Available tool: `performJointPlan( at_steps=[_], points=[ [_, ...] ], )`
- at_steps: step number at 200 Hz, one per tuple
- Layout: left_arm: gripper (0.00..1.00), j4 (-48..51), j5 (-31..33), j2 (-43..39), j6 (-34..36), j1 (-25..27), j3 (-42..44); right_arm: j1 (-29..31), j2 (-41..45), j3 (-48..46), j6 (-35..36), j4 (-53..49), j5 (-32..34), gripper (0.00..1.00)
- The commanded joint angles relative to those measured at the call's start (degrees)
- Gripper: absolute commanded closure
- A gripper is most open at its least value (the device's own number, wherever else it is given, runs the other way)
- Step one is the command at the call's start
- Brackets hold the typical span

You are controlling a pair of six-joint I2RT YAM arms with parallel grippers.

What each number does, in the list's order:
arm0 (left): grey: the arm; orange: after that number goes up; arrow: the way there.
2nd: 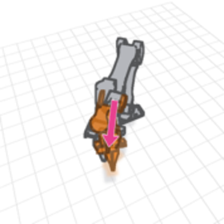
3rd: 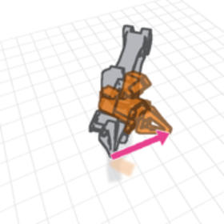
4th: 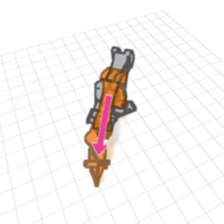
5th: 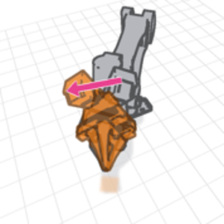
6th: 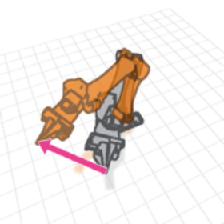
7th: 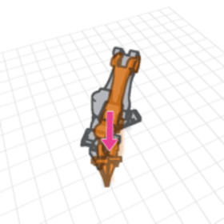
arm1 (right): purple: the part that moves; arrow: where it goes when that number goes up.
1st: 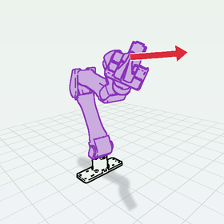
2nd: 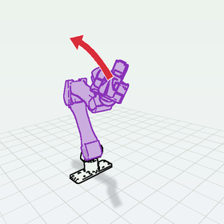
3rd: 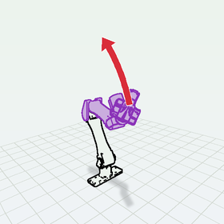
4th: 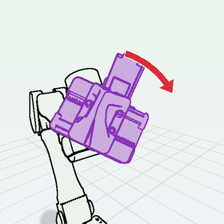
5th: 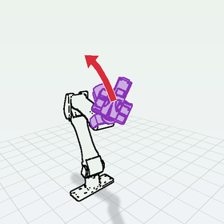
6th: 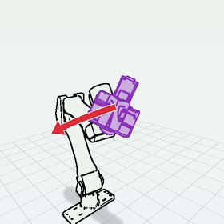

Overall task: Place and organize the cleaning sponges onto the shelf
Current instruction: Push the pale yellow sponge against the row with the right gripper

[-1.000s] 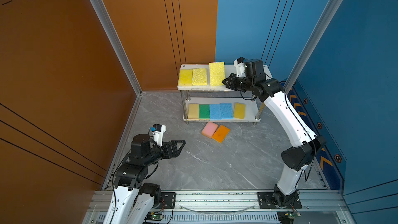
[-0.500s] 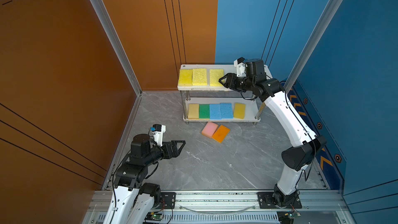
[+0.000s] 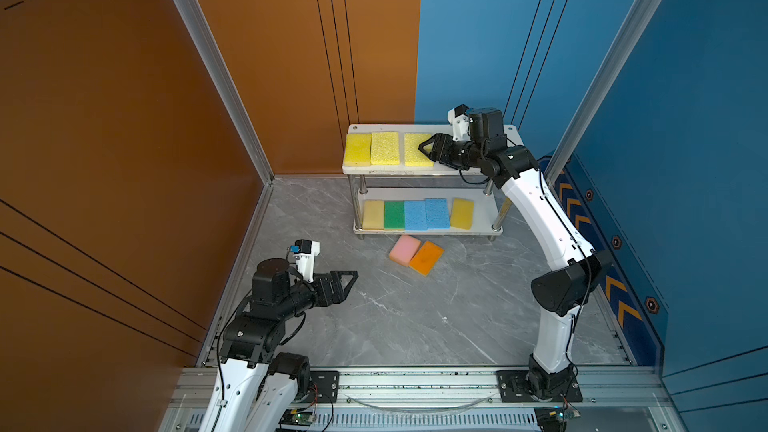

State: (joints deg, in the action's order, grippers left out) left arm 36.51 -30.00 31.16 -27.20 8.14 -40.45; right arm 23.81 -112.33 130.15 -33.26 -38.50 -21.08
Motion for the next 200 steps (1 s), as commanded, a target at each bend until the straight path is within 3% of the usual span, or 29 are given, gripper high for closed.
performJointPlan(
  at_steps=[1,200],
  points=[
    [0.02,0.6,0.6,0.2,1.0,-0.4,0.4,0.1,-1.6,1.6,-0.5,-1.0,-1.3,0.41],
    [0.02,0.6,0.5,0.3,1.0,-0.5,0.4,1.4,-2.8,3.1,-0.7,-0.8,-1.1,0.41]
  ],
)
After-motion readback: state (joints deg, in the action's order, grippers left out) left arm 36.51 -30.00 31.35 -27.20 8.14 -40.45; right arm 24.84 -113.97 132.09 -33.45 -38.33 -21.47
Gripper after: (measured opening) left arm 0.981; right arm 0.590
